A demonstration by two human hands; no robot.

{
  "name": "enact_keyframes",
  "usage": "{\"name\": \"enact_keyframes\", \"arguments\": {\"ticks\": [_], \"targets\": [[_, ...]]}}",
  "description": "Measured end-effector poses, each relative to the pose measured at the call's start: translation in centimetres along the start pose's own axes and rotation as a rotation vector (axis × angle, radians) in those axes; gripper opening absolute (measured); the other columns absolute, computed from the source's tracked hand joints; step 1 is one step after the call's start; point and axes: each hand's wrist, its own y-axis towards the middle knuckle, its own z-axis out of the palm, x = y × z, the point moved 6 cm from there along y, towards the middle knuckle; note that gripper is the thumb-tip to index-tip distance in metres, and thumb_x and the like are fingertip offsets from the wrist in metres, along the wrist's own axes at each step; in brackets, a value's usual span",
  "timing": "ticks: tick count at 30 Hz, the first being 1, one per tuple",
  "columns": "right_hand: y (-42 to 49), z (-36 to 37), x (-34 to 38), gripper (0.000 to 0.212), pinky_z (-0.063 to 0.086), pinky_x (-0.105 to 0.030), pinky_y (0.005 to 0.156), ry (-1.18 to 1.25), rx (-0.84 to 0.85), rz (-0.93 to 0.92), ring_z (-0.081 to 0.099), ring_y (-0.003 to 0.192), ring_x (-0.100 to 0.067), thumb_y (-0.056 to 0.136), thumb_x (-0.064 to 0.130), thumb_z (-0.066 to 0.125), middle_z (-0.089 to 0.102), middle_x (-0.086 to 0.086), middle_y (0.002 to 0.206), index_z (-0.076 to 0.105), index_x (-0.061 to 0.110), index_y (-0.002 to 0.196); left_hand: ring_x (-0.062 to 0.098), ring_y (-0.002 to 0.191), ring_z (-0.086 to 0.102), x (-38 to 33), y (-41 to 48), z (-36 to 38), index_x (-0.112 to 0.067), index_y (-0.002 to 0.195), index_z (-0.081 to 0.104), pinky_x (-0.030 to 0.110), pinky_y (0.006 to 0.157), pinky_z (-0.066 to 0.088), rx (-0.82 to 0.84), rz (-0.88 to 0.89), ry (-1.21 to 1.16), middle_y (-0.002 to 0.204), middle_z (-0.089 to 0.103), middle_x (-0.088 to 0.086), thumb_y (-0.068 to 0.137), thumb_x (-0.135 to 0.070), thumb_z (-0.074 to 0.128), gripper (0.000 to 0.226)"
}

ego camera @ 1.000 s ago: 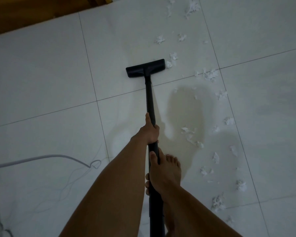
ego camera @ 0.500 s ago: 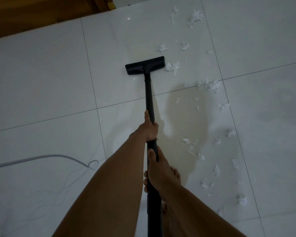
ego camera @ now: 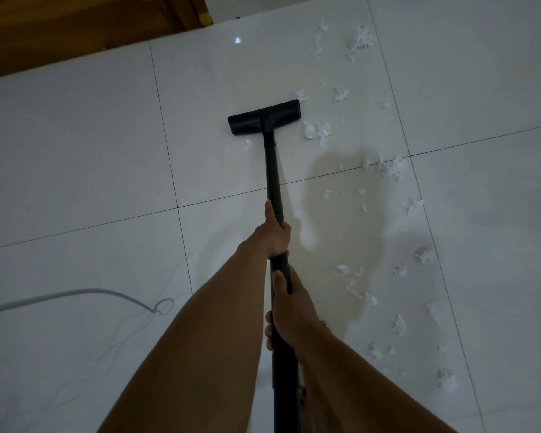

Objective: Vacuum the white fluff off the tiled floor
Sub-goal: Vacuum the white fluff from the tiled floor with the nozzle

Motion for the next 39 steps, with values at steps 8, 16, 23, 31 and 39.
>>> {"name": "enact_keyframes", "arguments": {"ticks": [8, 16, 23, 31, 39], "targets": [[0.0, -0.1, 1.3, 0.033, 0.048, -0.023, 0.041, -0.032, -0.011, 0.003, 0.050, 0.040, -0.015, 0.105, 0.045, 0.036, 0.051, -0.013, 0.068, 0.043, 0.038, 0.136, 0.027, 0.091, 0.073, -0.6, 0.5, -0.4, -0.039, 0.159, -0.026, 0.042, 0.097, 0.058, -0.001, -0.003, -0.027, 0.094, 0.067, 0.013, 0.112, -0.036, 0.032, 0.075], [-5.0, -0.3, 5.0, 0.034, 0.048, -0.025, 0.041, -0.032, 0.063, 0.072, 0.050, 0.041, -0.019, 0.106, 0.043, 0.033, 0.052, -0.016, 0.069, 0.042, 0.033, 0.137, 0.031, 0.108, 0.073, -2.1, -3.5, -2.0, -0.039, 0.160, -0.024, 0.048, 0.100, 0.059, 0.064, -0.108, -0.122, 0.109, 0.068, 0.018, 0.111, -0.031, 0.034, 0.076], [-8.1, -0.7, 7.4, 0.040, 0.042, -0.018, 0.037, -0.171, 0.071, 0.098, 0.050, 0.032, -0.013, 0.108, 0.038, 0.030, 0.053, -0.008, 0.060, 0.041, 0.021, 0.142, 0.028, 0.101, 0.073, -2.2, -6.6, -2.9, -0.037, 0.163, -0.018, 0.047, 0.100, 0.059, 0.090, -0.214, -0.161, 0.116, 0.068, 0.021, 0.111, -0.029, 0.036, 0.075], [-7.6, 2.3, 12.0, 0.038, 0.047, -0.022, 0.039, -0.029, 0.056, 0.118, 0.051, 0.032, -0.016, 0.106, 0.032, 0.033, 0.055, -0.014, 0.068, 0.036, 0.030, 0.143, 0.037, 0.137, 0.055, -0.4, 2.6, -5.6, -0.048, 0.157, -0.020, 0.053, 0.111, 0.048, 0.127, -0.239, -0.021, 0.160, 0.046, 0.014, 0.074, -0.056, 0.041, 0.104], [-4.7, 6.0, 17.6, 0.023, 0.057, -0.036, 0.061, 0.067, 0.078, 0.241, 0.058, 0.044, -0.021, 0.101, 0.044, 0.035, 0.056, -0.012, 0.062, 0.051, 0.026, 0.101, 0.036, 0.116, 0.069, -6.8, 1.1, -13.1, -0.043, 0.162, -0.012, 0.051, 0.098, 0.059, 0.158, -0.191, -0.022, 0.152, 0.051, 0.022, 0.103, -0.040, 0.043, 0.081]]}}
